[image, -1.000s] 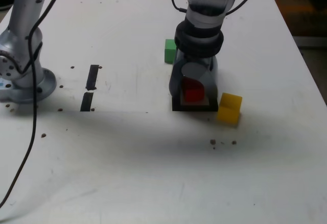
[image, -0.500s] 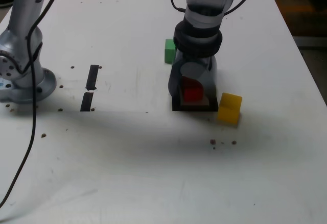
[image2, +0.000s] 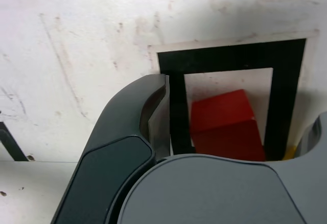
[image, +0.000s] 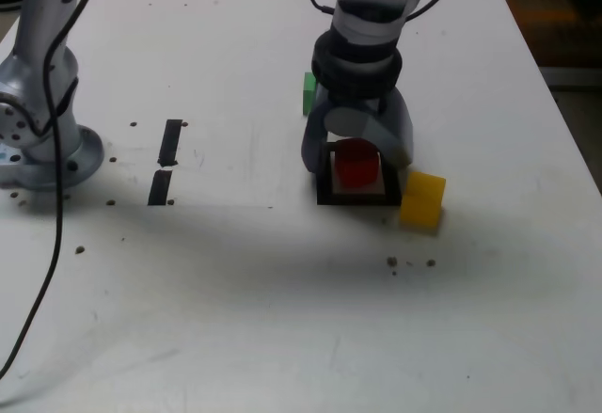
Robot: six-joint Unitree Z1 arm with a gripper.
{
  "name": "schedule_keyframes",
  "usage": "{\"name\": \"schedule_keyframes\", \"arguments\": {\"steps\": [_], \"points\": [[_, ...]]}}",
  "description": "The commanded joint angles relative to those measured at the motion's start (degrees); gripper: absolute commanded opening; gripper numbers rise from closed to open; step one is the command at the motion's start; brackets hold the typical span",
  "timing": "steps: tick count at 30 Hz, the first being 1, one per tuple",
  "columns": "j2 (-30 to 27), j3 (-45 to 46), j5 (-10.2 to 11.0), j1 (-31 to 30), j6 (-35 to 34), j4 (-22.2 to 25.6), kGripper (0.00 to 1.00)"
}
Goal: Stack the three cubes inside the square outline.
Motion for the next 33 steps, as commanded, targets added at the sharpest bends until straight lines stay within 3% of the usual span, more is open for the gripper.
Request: {"name": "schedule_keyframes", "arguments": {"steps": [1,12,17,24,33], "points": [[-1.1,0.1,0.6,0.1,-0.8,0.7,0.99],[-8.7,-0.4,5.0,-1.8,-6.1,8.5,1.00],[-11.3,-0.2,5.6,-3.4,-8.0,10.4,1.00],[-10.1,-4.9,4.8,-5.6,-7.5,11.6,1.00],[-2.0,-19.0,1.6,-8.1,-4.3,18.6,1.00]]}}
